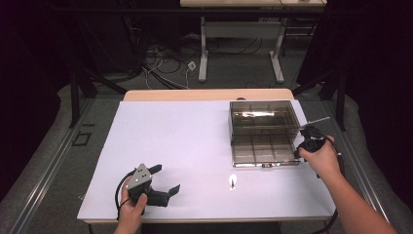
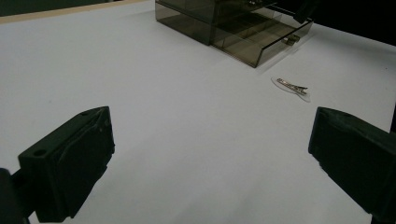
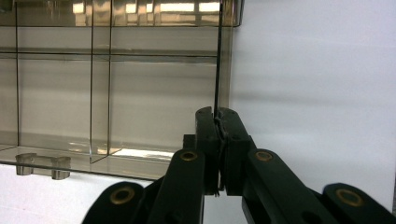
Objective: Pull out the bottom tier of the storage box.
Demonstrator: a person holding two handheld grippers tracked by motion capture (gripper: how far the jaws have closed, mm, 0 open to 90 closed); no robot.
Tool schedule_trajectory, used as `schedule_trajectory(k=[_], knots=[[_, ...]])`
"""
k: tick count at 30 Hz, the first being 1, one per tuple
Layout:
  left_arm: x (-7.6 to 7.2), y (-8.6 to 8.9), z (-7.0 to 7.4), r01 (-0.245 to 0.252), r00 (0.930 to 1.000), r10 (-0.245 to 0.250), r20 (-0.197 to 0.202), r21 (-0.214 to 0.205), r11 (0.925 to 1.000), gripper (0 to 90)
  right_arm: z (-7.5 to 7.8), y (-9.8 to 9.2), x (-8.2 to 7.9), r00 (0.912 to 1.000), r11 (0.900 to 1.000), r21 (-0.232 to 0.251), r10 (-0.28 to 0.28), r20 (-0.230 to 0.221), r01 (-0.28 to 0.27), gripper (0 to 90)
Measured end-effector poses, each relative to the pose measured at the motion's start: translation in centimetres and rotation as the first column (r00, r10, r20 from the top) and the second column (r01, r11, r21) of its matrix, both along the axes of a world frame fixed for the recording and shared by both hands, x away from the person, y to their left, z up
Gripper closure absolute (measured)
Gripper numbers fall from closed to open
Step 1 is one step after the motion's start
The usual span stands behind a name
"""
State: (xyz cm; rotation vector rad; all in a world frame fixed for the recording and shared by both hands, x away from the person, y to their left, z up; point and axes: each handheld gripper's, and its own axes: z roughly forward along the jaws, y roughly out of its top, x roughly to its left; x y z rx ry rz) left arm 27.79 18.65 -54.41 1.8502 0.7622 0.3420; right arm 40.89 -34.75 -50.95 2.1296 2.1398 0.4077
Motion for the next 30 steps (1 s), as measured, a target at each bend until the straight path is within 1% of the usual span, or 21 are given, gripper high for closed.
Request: schedule_trajectory(k=[1, 2, 4, 5, 6, 9, 10, 11, 12, 15, 16, 17, 18, 19, 20, 21, 22, 23, 24, 28, 30], knots=[[0.0, 0.0, 0.0, 0.000, 1.0000, 0.000, 0.000, 0.001, 1.0000, 0.4, 0.0, 0.0, 0.0, 0.9999, 1.0000, 0.004, 0.008, 0.006, -0.008, 88.2], [0.0, 0.0, 0.0, 0.000, 1.0000, 0.000, 0.000, 0.000, 1.0000, 0.4, -0.3, 0.1, 0.0, 0.9991, 0.9999, 0.013, 0.000, 0.043, 0.000, 88.2], [0.0, 0.0, 0.0, 0.000, 1.0000, 0.000, -0.001, 0.000, 1.0000, 0.5, -0.3, 0.0, -0.1, 0.9987, 0.9999, 0.006, 0.013, 0.049, -0.013, 88.2], [0.0, 0.0, 0.0, 0.002, 1.0000, -0.003, 0.003, 0.006, 1.0000, 0.4, -0.3, 0.0, -0.1, 0.9987, 0.9999, 0.007, 0.013, 0.049, -0.013, 88.2], [0.0, 0.0, 0.0, 0.002, 1.0000, -0.002, 0.003, 0.006, 1.0000, 0.5, -0.1, 0.1, -0.1, 0.9996, 1.0000, 0.007, 0.006, 0.028, -0.006, 88.1], [0.0, 0.0, 0.0, -0.001, 1.0000, 0.001, -0.002, 0.001, 1.0000, 0.4, -0.1, 0.0, -0.2, 0.9995, 0.9999, 0.011, 0.011, 0.028, -0.012, 87.2], [0.0, 0.0, 0.0, -0.001, 1.0000, 0.001, -0.002, 0.001, 1.0000, 0.5, 0.0, 0.0, -0.2, 0.9998, 0.9997, -0.016, 0.017, 0.015, -0.016, 85.8], [0.0, 0.0, 0.0, -0.001, 1.0000, 0.001, -0.002, 0.002, 1.0000, 0.4, 0.1, 0.0, -0.2, 0.9999, 0.9998, -0.014, 0.016, 0.002, -0.016, 85.3], [0.0, 0.0, 0.0, 0.001, 1.0000, -0.001, 0.000, 0.005, 1.0000, 0.4, -0.3, 0.0, -0.2, 0.9986, 0.9999, 0.005, 0.009, 0.052, -0.009, 84.7], [0.0, 0.0, 0.0, -0.001, 1.0000, 0.001, -0.002, 0.002, 1.0000, 0.5, -0.3, 0.0, -0.3, 0.9983, 0.9997, 0.021, 0.012, 0.058, -0.013, 82.3], [0.0, 0.0, 0.0, -0.001, 1.0000, 0.001, -0.001, 0.003, 1.0000, 0.5, -0.2, -0.1, -0.3, 0.9985, 0.9998, 0.014, 0.011, 0.054, -0.011, 81.4], [0.0, 0.0, 0.0, 0.002, 1.0000, -0.002, 0.001, 0.006, 1.0000, 0.4, -0.2, -0.2, -0.4, 0.9974, 0.9997, 0.014, 0.020, 0.070, -0.021, 80.4], [0.0, 0.0, 0.0, -0.001, 1.0000, 0.001, -0.003, 0.000, 1.0000, 0.4, 0.0, -0.1, -0.4, 0.9984, 0.9996, 0.024, 0.012, 0.056, -0.013, 78.7], [0.0, 0.0, 0.0, -0.002, 1.0000, 0.002, -0.003, 0.001, 1.0000, 0.4, 0.0, -0.2, -0.5, 0.9962, 0.9996, 0.019, 0.019, 0.085, -0.021, 77.0], [0.0, 0.0, 0.0, -0.002, 1.0000, 0.002, -0.003, 0.001, 1.0000, 0.4, 0.1, -0.3, -0.5, 0.9957, 0.9995, 0.018, 0.023, 0.089, -0.025, 75.9], [0.0, 0.0, 0.0, -0.002, 1.0000, 0.002, -0.003, 0.000, 1.0000, 0.4, 0.1, -0.1, -0.6, 0.9945, 0.9994, 0.032, 0.007, 0.105, -0.010, 74.2], [0.0, 0.0, 0.0, -0.002, 1.0000, 0.002, -0.003, -0.001, 1.0000, 0.4, 0.2, -0.3, -0.8, 0.9936, 0.9992, 0.029, 0.026, 0.110, -0.030, 73.1], [0.0, 0.0, 0.0, -0.002, 1.0000, 0.002, -0.003, 0.000, 1.0000, 0.4, 0.4, -0.2, -0.8, 0.9936, 0.9989, 0.042, 0.019, 0.112, -0.024, 72.1], [0.0, 0.0, 0.0, -0.002, 1.0000, 0.002, -0.003, 0.001, 1.0000, 0.4, 0.5, -0.3, -0.9, 0.9919, 0.9992, 0.025, 0.029, 0.123, -0.032, 71.3], [0.0, 0.0, 0.0, 0.001, 1.0000, -0.001, -0.002, 0.002, 1.0000, 0.4, 0.7, -0.2, -1.5, 0.9847, 0.9985, 0.036, 0.035, 0.171, -0.042, 67.2], [0.0, 0.0, 0.0, 0.004, 1.0000, -0.003, -0.005, 0.005, 1.0000, 0.4, 0.9, -0.3, -1.7, 0.9839, 0.9986, 0.030, 0.037, 0.175, -0.043, 66.2]])
